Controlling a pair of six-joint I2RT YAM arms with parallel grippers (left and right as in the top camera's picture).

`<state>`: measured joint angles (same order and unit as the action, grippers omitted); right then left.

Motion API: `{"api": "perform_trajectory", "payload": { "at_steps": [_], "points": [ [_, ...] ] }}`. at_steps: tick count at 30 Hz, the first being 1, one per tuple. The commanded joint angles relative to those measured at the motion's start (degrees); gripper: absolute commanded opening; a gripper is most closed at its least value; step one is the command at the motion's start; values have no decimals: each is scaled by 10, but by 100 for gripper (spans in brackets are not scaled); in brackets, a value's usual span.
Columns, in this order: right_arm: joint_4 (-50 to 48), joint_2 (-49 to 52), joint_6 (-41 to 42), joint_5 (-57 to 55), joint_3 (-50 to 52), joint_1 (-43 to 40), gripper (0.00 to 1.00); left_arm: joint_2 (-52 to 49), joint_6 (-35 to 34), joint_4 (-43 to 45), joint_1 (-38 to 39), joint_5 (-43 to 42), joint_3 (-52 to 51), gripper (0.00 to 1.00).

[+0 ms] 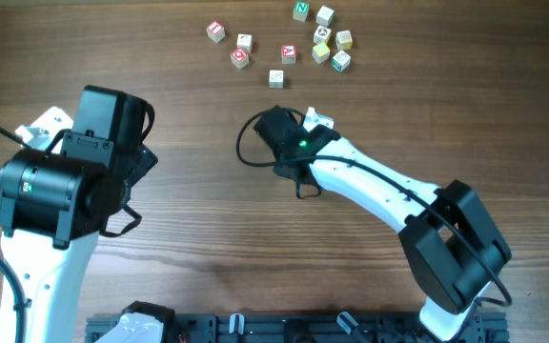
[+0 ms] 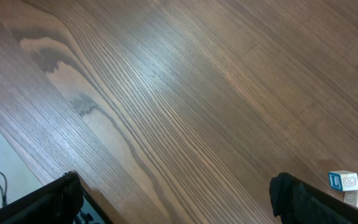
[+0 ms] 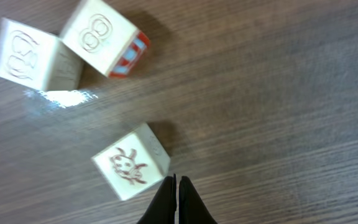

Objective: Form a circle

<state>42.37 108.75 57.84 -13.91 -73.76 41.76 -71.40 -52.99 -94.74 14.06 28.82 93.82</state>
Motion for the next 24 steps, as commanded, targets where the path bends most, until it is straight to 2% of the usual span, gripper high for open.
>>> {"api": "perform_trajectory", "payload": {
  "at_steps": [1, 12, 24],
  "points": [
    [-12, -11, 9, 3, 14, -2, 4, 4, 1, 0, -5, 2, 2, 100],
    [-48, 29, 21, -15, 15, -15, 5, 4, 1, 0, -5, 2, 2, 100],
    [-76, 30, -10, 20, 15, -16, 4, 4, 1, 0, -5, 2, 2, 100]
  ]
}}
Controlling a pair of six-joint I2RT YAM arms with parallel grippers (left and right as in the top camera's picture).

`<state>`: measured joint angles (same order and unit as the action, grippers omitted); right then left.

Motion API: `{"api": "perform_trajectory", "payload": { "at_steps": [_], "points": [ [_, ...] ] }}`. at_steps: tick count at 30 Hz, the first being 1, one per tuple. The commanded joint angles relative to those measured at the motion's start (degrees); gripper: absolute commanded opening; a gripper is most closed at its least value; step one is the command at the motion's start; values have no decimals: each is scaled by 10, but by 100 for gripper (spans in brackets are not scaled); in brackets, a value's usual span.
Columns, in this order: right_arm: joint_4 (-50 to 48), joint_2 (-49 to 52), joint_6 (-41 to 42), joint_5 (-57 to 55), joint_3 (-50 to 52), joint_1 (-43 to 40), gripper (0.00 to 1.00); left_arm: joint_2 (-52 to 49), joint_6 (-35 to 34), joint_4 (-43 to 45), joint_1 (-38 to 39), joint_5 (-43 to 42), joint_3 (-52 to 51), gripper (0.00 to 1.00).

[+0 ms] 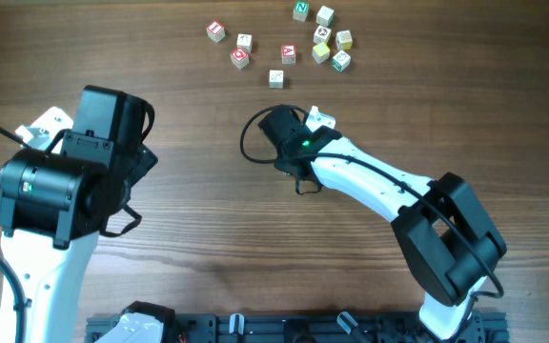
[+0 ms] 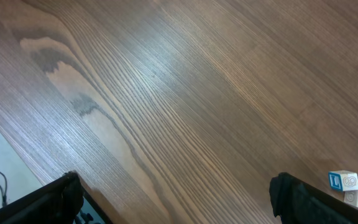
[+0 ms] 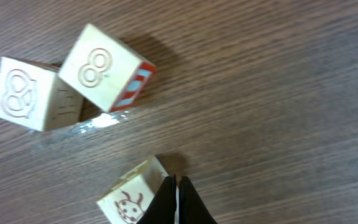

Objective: Form a circle

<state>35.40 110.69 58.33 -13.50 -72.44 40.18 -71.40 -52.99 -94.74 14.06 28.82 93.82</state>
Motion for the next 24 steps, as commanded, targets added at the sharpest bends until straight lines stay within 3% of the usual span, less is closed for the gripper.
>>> {"api": "perform_trajectory", "payload": {
  "at_steps": [1, 24],
  "points": [
    [-7, 11, -15, 16, 2, 0, 5, 4, 1, 0, -5, 2, 2, 100],
    [40, -33, -26, 45, -1, 15, 5, 4, 1, 0, -5, 2, 2, 100]
  ]
}}
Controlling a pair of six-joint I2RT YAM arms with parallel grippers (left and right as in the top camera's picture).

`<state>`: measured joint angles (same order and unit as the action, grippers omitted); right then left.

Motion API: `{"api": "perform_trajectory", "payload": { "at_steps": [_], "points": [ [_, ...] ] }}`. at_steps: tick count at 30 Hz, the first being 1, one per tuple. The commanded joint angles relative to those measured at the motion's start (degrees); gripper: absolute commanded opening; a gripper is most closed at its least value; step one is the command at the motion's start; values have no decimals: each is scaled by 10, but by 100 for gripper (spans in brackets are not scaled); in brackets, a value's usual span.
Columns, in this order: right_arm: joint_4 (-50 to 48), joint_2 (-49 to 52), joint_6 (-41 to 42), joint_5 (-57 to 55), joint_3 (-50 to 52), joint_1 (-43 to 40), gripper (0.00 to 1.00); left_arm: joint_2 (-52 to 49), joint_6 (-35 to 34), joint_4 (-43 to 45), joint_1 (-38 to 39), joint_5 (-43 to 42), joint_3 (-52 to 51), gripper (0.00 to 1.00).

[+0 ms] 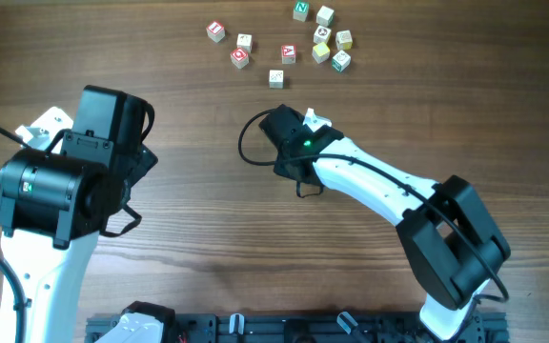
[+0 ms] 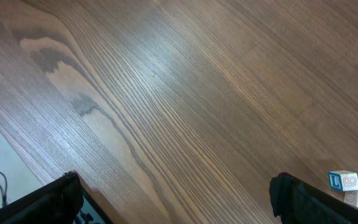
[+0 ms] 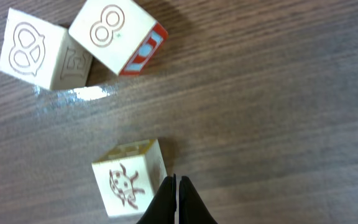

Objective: Form a circle

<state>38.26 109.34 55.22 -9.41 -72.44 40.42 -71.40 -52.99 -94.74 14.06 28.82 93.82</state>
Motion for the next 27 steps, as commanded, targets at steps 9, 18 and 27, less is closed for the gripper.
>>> {"api": "perform_trajectory", "payload": {
  "at_steps": [9, 18, 27],
  "points": [
    [13, -16, 5, -8, 0, 31, 4, 4, 1, 0, -5, 2, 2, 100],
    [7, -9, 5, 21, 8, 31, 5, 4, 1, 0, -5, 2, 2, 100],
    [-40, 2, 5, 35, 47, 32, 5, 4, 1, 0, -5, 2, 2, 100]
  ]
}}
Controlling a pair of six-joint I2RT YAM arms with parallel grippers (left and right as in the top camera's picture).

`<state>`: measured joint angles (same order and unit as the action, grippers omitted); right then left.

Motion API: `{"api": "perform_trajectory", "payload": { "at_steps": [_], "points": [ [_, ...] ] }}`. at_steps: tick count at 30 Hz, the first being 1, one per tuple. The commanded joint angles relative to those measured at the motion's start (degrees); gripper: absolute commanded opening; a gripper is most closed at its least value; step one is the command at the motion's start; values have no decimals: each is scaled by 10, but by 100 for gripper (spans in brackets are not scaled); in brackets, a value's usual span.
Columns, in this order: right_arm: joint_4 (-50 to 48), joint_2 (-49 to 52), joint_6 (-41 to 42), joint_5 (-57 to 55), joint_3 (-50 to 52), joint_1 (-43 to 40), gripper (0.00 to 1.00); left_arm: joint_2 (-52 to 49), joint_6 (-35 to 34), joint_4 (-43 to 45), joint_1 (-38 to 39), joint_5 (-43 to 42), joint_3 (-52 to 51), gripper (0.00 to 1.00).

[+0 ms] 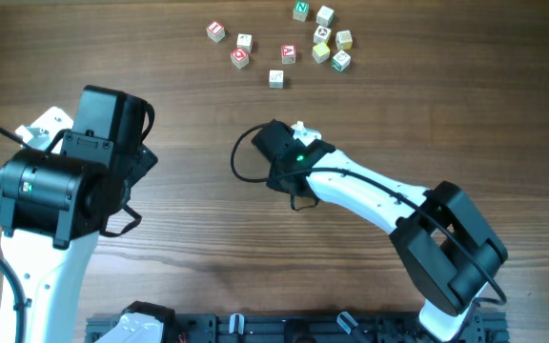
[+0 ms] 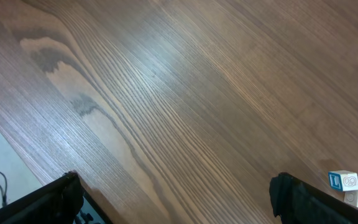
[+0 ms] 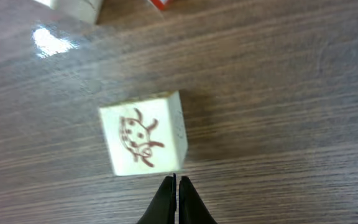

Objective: Form a circle

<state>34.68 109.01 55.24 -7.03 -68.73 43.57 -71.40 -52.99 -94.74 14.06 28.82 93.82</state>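
Several small picture cubes (image 1: 289, 53) lie loosely scattered at the far middle of the wooden table (image 1: 189, 219). My right gripper (image 3: 177, 182) is shut and empty, its tips low over the table and just behind a cream cube with a ladybug drawing (image 3: 145, 142). Two more cubes show only as slivers at the top edge, a pale one (image 3: 73, 5) and a red-sided one (image 3: 166, 3). In the overhead view the right gripper (image 1: 282, 145) sits below the scatter with a white cube (image 1: 298, 127) beside it. My left gripper (image 2: 174, 186) stands open over bare wood.
Two cubes, one with a blue side (image 2: 344, 180) and a pale one, lie at the lower right of the left wrist view. The left arm (image 1: 65, 181) stands at the left edge. A black rail (image 1: 284, 329) runs along the near edge.
My right gripper has shifted a little to the left, still shut. The ladybug cube, then left of the tips, now lies straight ahead of them. The other two cubes sit farther away.
My right gripper stayed shut and low beside the ladybug cube at every moment, with the "8" cube and pretzel cube close ahead. The ladybug cube turned and now lies apart from those two. The left arm has not moved.
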Motion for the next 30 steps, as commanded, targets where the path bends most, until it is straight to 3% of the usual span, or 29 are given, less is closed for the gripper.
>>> {"api": "perform_trajectory", "payload": {
  "at_steps": [1, 30],
  "points": [
    [-6, 5, 3, 11, 9, 0, 4, 4, 1, 0, -5, 2, 2, 100],
    [-71, 22, -28, -9, 9, -16, 5, 4, 1, 0, -5, 2, 2, 100]
  ]
}}
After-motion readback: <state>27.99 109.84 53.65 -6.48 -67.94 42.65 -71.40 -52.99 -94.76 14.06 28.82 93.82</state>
